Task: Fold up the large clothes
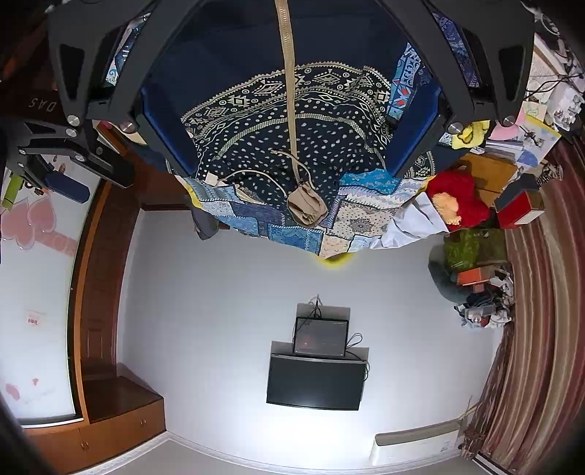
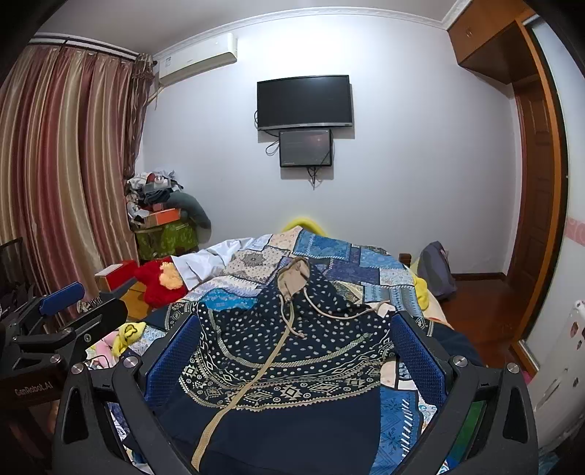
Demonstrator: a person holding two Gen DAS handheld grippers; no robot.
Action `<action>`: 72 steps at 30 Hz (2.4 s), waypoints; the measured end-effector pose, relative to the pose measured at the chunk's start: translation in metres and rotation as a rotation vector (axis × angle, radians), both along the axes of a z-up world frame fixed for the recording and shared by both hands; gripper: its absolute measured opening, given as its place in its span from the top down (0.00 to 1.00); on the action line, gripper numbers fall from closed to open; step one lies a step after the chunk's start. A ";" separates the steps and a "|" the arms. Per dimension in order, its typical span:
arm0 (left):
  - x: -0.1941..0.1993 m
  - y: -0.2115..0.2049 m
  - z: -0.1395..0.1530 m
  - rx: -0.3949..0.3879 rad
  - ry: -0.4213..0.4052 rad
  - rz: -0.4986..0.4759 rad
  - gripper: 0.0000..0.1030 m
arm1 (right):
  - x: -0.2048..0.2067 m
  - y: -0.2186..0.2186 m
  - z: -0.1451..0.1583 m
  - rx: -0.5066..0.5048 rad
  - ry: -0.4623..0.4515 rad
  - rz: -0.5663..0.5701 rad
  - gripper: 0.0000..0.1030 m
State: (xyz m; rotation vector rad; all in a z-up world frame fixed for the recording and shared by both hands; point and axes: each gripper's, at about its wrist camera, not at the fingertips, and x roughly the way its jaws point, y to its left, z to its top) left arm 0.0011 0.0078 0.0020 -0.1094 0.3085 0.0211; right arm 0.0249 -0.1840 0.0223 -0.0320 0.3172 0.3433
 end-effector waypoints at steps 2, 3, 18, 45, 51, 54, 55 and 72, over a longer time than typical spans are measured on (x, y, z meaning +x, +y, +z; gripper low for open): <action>0.000 -0.001 -0.001 0.001 0.000 0.001 0.00 | -0.001 0.001 0.000 0.001 0.002 0.002 0.00; 0.000 -0.001 -0.001 0.000 0.001 0.000 0.00 | 0.000 0.001 0.000 0.001 0.002 0.002 0.00; 0.002 -0.001 -0.001 -0.005 0.001 0.001 0.00 | 0.002 -0.001 0.001 0.003 0.006 0.002 0.00; 0.002 0.001 -0.002 -0.004 0.000 0.010 0.00 | 0.003 -0.001 0.000 0.005 0.010 0.002 0.00; 0.003 0.000 -0.004 -0.006 0.004 0.011 0.00 | 0.004 -0.001 0.000 0.005 0.010 0.002 0.00; 0.005 0.000 -0.005 -0.007 0.008 0.012 0.00 | 0.004 0.000 -0.001 0.005 0.016 0.000 0.00; 0.006 0.001 -0.005 -0.009 0.011 0.013 0.00 | 0.004 0.000 -0.002 0.006 0.018 -0.001 0.00; 0.070 0.037 -0.037 -0.013 0.130 0.083 0.00 | 0.056 0.021 -0.031 -0.036 0.102 0.007 0.00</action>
